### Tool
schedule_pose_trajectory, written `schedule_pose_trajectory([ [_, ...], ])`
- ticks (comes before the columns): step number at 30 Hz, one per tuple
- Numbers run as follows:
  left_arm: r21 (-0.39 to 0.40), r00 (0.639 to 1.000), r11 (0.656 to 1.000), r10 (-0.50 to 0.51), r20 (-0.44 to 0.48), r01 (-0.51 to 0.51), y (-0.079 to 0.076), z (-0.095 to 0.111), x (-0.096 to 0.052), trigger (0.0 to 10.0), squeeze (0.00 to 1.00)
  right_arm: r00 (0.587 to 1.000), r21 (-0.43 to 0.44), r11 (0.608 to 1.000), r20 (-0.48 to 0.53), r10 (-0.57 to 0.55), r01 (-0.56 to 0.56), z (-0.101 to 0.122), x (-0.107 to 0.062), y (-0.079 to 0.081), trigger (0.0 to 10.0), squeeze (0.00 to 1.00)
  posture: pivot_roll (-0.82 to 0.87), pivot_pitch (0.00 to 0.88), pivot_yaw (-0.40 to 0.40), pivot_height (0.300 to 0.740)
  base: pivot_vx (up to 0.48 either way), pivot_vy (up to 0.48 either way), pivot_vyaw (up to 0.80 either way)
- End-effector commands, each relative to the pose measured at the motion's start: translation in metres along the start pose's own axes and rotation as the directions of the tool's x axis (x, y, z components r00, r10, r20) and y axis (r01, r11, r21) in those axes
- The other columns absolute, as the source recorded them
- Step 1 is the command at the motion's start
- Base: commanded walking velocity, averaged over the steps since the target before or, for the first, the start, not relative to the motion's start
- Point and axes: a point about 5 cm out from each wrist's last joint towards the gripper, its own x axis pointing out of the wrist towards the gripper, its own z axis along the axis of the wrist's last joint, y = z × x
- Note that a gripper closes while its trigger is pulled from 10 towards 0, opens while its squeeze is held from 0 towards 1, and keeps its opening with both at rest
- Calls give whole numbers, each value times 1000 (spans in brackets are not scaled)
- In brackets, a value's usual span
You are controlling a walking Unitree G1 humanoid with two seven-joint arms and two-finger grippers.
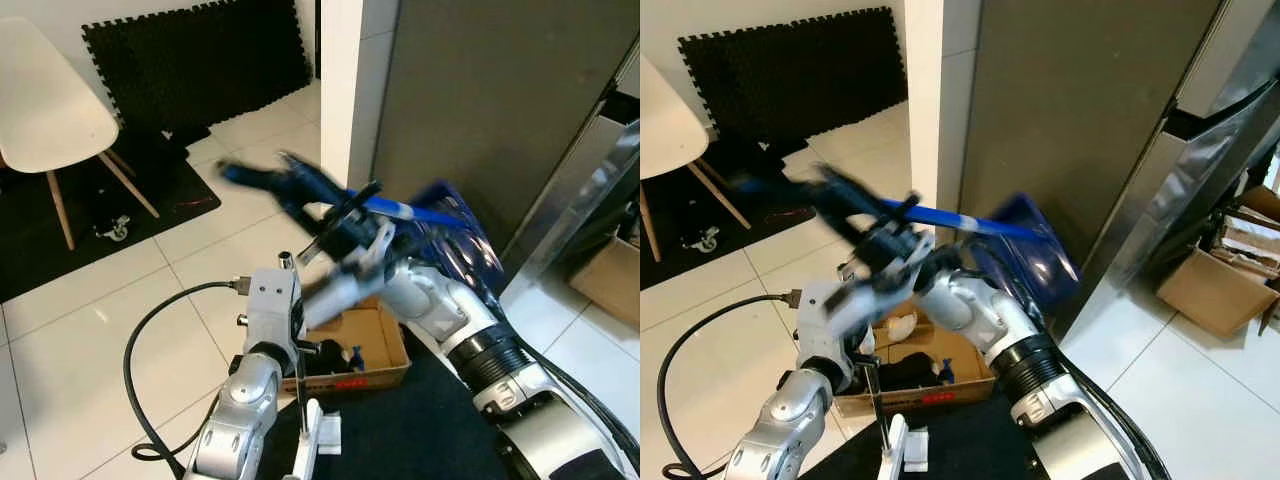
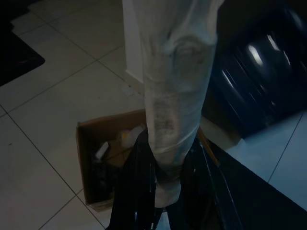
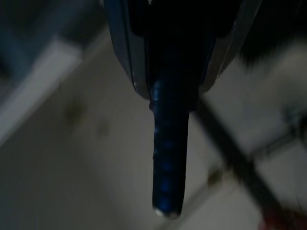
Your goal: Sweep floor
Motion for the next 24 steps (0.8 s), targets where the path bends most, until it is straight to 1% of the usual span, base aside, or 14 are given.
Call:
schedule_pose_trajectory([
  [1,-8,1000,1000,-8,13,8,-4,2,0,10000,0,977,29,998,-206,-50,57,-29,-14,-11,10000,0,140,134,-34,740,0,0,0],
  [4,-9,1000,1000,-8,13,8,-4,2,0,10000,0,936,42,988,-328,-124,146,-47,-25,-23,10000,0,140,134,-34,740,0,0,0],
  [7,-10,1000,1000,-11,10,11,-5,1,0,10000,0,856,67,970,-487,-174,236,-70,-44,-37,10000,0,133,133,-31,740,0,0,0],
  [10,-10,1000,1000,-11,10,11,-5,1,-1,10000,0,833,81,962,-524,-180,259,-74,-49,-38,10000,0,133,133,-31,740,0,0,0],
  [11,-9,1000,1000,-13,11,13,-5,1,0,10000,0,758,122,929,-620,-203,348,-87,-63,-42,10000,0,133,130,-32,740,0,0,0],
  [13,-9,1000,1000,-12,13,12,-5,2,0,10000,0,690,130,897,-688,-225,422,-95,-77,-46,10000,0,135,129,-33,740,0,0,0],
  [14,-9,1000,1000,-12,13,12,-5,2,0,10000,0,670,127,888,-705,-233,442,-97,-81,-47,10000,0,135,129,-33,740,0,0,0],
  [16,-9,1000,1000,-7,15,7,-3,2,0,10000,0,566,104,838,-781,-265,536,-107,-104,-54,10000,0,136,127,-33,740,0,0,0],
  [17,-9,1000,1000,-7,15,7,-3,2,0,10000,0,566,104,838,-781,-265,536,-107,-104,-54,10000,0,136,127,-33,740,0,0,0],
  [18,-8,1000,1000,-4,15,4,-2,2,-1,10000,0,509,96,809,-818,-268,579,-112,-115,-56,10000,0,135,126,-32,740,0,0,0],
  [19,-8,1000,1000,-4,15,4,-2,2,-1,10000,0,509,96,809,-818,-268,579,-112,-115,-56,10000,0,135,126,-32,740,0,0,0],
  [21,-8,1000,1000,-2,16,2,-1,1,-2,10000,0,415,68,765,-869,-271,641,-119,-138,-61,10000,0,128,124,-28,740,0,0,0],
  [22,-8,1000,1000,-2,16,2,-1,1,-2,10000,0,415,68,765,-869,-271,641,-119,-138,-61,10000,0,128,124,-28,740,0,0,0],
  [24,-10,1000,1000,-2,15,3,1,0,-3,10000,0,350,51,744,-902,-252,666,-123,-165,-64,10000,0,122,123,-24,740,0,0,0],
])
